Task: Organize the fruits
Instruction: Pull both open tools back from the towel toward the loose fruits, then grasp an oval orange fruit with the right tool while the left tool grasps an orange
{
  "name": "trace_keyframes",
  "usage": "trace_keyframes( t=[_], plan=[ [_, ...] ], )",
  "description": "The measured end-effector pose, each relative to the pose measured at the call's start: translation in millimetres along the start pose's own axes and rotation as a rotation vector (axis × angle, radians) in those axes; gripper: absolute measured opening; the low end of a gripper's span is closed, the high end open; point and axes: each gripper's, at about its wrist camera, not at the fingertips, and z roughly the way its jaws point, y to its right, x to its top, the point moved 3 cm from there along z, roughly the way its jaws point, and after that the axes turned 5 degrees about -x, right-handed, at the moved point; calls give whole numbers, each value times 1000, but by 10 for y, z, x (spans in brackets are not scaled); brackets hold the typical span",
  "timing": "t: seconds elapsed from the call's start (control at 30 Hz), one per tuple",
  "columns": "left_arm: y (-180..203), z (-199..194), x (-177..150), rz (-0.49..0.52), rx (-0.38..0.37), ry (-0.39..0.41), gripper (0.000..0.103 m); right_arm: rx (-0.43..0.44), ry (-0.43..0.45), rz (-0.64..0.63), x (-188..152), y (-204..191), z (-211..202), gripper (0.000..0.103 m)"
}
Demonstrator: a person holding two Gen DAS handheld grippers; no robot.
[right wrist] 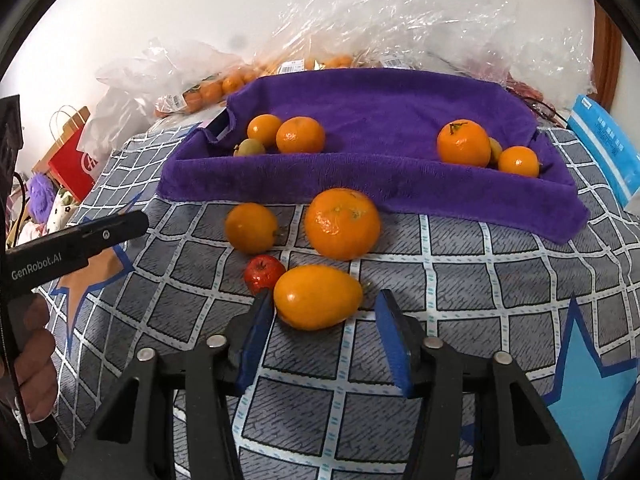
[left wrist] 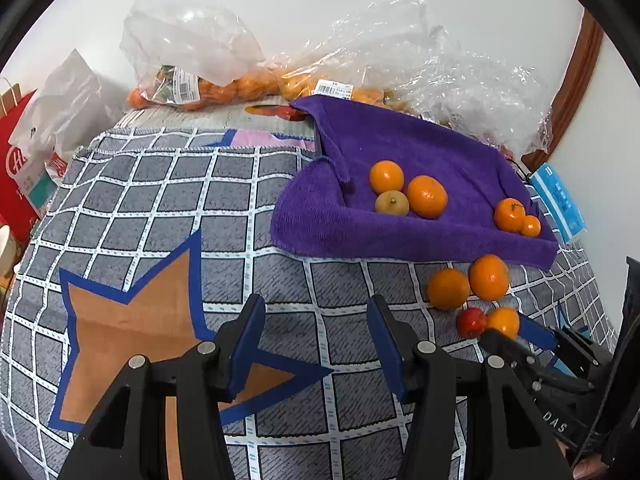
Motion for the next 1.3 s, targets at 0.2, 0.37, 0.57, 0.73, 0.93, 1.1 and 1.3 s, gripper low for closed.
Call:
trace_keyframes(
  t=[0.2,0.37,0.57,0.73,0.93,1.1,1.3],
  plan=[
    [67,16,-34,9,-15,-9,51,-15,15,-7,-27,89,-89,44],
    [192,1,-42,31,-39,-11,51,-41,-1,-7,-112,264,-133,44],
    [266,13,-52,40,-56,-19,51,-34,7,11,-126,317,-99,48],
    [314,42,-61,42,-101,-27,51,-47,33,-8,-117,298,-76,47],
    [527,45,-16,68,-181,-19,51,-68,49,4,-147,416,-177,46],
    [718,188,15,59,-230,-61,50,-97,63,17,-188,574,-297,46],
    [852,363,25,58,-209,-92,44,-126,72,49,-248,787,-414,46]
  ],
)
